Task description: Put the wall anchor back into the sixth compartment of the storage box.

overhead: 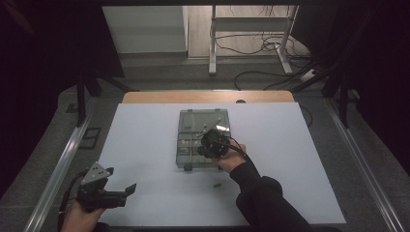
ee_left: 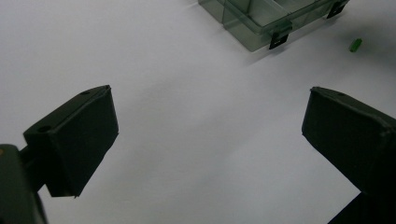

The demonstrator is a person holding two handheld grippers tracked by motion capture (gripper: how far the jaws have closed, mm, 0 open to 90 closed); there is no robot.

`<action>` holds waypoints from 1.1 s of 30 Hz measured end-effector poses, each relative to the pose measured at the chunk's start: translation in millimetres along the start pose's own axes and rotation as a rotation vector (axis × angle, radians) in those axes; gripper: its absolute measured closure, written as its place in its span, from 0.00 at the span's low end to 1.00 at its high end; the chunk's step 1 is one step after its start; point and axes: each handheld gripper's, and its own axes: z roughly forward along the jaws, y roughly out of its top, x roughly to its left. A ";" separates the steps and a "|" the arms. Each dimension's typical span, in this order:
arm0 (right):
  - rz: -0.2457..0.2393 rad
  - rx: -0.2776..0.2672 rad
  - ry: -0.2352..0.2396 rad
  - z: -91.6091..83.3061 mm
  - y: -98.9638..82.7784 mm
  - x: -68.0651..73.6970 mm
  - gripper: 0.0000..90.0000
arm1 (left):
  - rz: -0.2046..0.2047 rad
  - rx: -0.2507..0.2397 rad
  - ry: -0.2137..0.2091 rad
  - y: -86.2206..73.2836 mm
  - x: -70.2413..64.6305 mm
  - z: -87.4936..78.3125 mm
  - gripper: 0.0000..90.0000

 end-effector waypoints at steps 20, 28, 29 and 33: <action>0.014 -0.059 0.030 -24.8 -7.2 5.3 0.75 | 0.000 0.001 0.001 0.1 -0.1 0.0 0.05; 0.043 -0.050 0.056 -34.2 -18.7 5.8 0.55 | 0.001 0.000 0.002 0.1 -0.3 -0.2 0.05; 0.037 -0.053 0.046 -36.3 -20.5 7.0 0.50 | -0.001 0.000 0.002 0.0 -0.2 -0.2 0.05; 0.025 -0.059 0.032 -39.6 -22.0 8.7 0.46 | 0.001 -0.001 0.002 -0.1 -0.3 -0.4 0.05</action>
